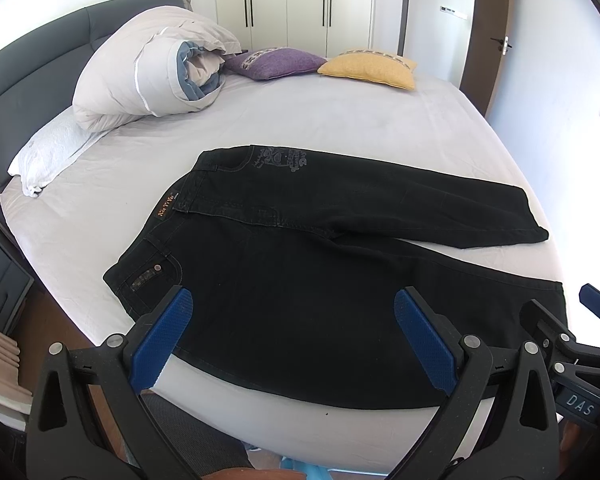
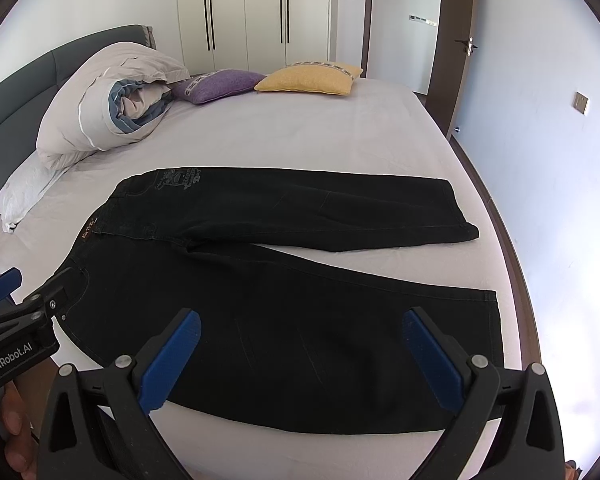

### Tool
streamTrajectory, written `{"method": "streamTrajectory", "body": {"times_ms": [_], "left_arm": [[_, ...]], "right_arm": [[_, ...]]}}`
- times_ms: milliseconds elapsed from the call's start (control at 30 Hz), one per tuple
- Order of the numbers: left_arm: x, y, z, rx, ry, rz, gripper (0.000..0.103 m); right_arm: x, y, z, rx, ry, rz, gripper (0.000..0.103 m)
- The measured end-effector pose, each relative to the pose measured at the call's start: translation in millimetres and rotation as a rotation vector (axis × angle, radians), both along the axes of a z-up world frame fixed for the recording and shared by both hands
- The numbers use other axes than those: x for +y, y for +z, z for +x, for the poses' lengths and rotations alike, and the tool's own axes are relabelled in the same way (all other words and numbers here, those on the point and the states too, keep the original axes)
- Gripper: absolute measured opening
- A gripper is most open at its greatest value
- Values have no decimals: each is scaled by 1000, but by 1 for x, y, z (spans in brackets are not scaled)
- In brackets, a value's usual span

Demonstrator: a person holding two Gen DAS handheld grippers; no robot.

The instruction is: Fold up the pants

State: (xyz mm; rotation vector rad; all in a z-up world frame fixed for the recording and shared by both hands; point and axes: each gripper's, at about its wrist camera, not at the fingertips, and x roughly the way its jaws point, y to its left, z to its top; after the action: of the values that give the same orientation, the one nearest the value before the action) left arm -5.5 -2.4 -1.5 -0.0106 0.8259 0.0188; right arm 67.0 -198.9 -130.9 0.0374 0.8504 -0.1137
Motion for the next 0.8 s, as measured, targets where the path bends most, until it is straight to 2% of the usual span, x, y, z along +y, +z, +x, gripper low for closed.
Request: {"method": "streamTrajectory", "body": {"times_ms": [800], "left_arm": [[1,0,0,-1,1,0,103]], "right_arm": [[1,1,-1,3,2,0,103]]}}
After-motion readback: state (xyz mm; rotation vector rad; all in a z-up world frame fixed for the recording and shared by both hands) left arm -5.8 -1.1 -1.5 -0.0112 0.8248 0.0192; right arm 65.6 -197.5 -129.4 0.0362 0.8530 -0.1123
